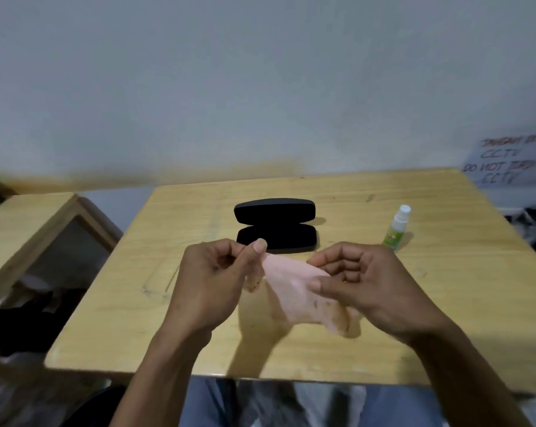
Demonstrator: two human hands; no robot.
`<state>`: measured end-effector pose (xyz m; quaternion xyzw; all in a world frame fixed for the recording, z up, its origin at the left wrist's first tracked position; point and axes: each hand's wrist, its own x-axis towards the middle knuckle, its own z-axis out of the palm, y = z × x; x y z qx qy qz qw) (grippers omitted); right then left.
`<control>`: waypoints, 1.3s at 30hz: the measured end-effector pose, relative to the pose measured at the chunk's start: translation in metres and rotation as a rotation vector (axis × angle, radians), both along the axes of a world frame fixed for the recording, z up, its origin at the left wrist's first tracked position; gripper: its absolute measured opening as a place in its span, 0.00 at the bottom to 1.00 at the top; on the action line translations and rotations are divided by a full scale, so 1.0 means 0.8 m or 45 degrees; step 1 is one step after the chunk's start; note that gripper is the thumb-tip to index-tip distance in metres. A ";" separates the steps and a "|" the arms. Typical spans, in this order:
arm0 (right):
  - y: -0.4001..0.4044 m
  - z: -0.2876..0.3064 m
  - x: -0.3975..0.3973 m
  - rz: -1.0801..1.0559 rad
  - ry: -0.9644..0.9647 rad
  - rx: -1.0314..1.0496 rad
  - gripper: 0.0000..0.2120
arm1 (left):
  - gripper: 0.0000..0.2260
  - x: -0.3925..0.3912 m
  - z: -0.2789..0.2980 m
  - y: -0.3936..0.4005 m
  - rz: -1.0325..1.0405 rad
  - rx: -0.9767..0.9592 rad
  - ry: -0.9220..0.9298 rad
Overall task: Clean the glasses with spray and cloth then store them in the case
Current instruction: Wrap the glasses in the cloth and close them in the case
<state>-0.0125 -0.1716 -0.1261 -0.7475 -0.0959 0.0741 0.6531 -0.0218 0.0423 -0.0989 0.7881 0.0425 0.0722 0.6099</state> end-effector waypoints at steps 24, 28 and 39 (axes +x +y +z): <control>0.073 0.019 -0.004 -0.059 -0.285 -0.229 0.02 | 0.05 0.016 0.027 0.048 -0.475 0.173 -0.064; 0.049 0.032 -0.002 -0.004 -0.246 -0.174 0.06 | 0.03 0.017 0.028 0.057 -0.416 0.385 -0.083; 0.026 0.043 0.008 0.099 -0.114 -0.069 0.10 | 0.06 0.015 0.042 0.035 -0.340 0.121 -0.052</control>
